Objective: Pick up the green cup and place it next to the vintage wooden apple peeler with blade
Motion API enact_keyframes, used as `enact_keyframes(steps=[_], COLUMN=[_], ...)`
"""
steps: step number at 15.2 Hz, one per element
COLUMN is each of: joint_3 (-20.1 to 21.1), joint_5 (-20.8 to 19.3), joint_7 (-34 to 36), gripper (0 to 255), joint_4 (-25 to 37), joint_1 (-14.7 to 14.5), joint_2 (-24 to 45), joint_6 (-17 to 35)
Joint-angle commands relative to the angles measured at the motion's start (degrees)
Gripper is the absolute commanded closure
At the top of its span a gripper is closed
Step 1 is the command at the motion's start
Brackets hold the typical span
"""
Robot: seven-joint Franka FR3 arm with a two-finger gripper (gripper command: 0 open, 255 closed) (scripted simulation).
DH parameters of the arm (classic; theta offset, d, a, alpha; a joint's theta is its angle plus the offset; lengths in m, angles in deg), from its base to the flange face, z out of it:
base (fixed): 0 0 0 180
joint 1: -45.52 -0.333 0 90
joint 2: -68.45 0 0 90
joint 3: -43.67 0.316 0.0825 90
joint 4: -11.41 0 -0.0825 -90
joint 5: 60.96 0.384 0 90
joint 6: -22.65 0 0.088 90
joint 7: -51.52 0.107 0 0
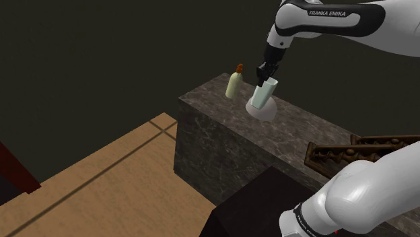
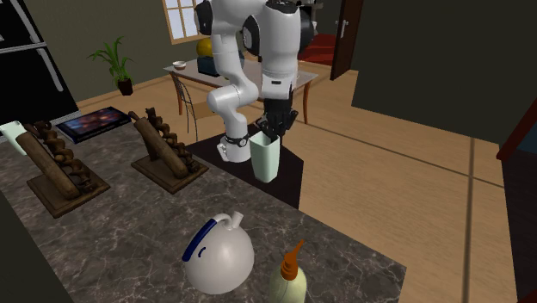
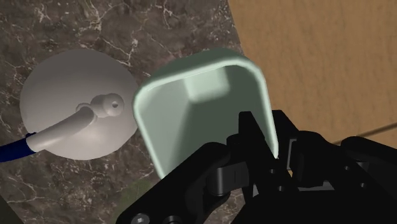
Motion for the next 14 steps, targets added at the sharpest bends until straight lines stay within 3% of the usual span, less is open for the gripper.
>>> enact_keyframes(steps=[1, 14], joint_3=[0.0, 0.1], joint_5=[0.0, 0.4], joint_7=[-0.1, -0.3], gripper=[255, 255], joint_4=[1.8, 13.5], joint_1=[0.0, -0.1], joint_2=[0.0, 1.6], joint_6=[-1.8, -12.0])
